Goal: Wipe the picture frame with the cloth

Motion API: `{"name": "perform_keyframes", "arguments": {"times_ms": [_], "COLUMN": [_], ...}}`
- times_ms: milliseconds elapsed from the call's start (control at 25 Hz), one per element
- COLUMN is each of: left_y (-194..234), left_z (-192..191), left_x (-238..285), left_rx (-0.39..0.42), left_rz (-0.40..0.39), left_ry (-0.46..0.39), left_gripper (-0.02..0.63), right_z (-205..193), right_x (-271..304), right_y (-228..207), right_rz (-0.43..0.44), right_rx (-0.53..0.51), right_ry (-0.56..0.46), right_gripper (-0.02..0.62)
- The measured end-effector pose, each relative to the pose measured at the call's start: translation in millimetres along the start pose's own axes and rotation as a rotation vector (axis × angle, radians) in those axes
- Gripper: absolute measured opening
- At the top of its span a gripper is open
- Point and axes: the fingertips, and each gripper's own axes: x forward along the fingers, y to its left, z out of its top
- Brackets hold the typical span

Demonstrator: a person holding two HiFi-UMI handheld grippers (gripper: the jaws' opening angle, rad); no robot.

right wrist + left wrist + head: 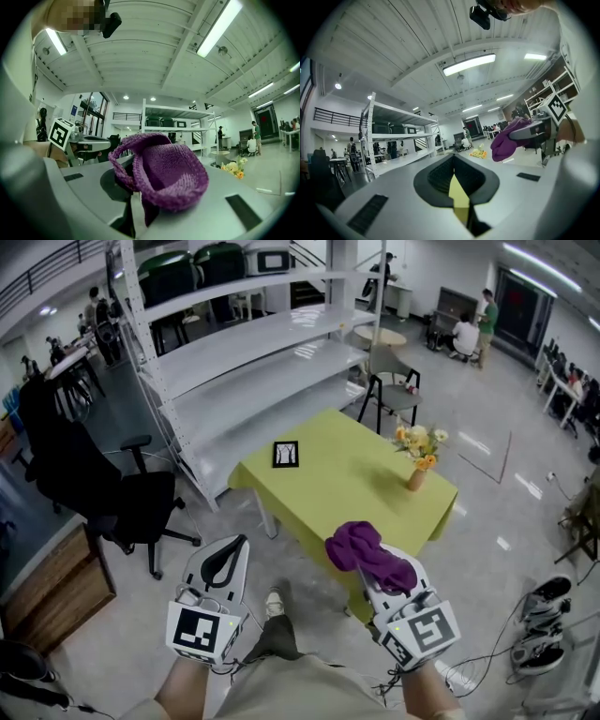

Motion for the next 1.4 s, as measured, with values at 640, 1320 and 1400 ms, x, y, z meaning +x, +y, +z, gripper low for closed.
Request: {"name": "perform_keyframes", "arguments": {"times_ms": [640, 1320, 1400], "left_y": [65.7, 228.1, 246.6], "left_z": [-54.7, -99.2, -106.7], "left_x": [118.0, 299.6, 323.4], "left_rx": [-0.025, -0.047, -0.057], "left_rz": [-0.033, -0.15, -0.17], "left_ry": [0.02, 0.077, 0.079], "left_gripper": [0.008, 0.008, 0.009], "right_z": [-42.6, -48.4, -50.8], "right_x": [118.6, 352.8, 383.0], "right_y": [-66.0, -135.0, -145.2], "right_rz": [-0.031, -0.092, -0.105], "right_rx": [0.006, 0.03, 0.035], "right_ry": [0.062, 0.159, 0.169], "right_gripper": [0.101, 0.101, 0.101]}}
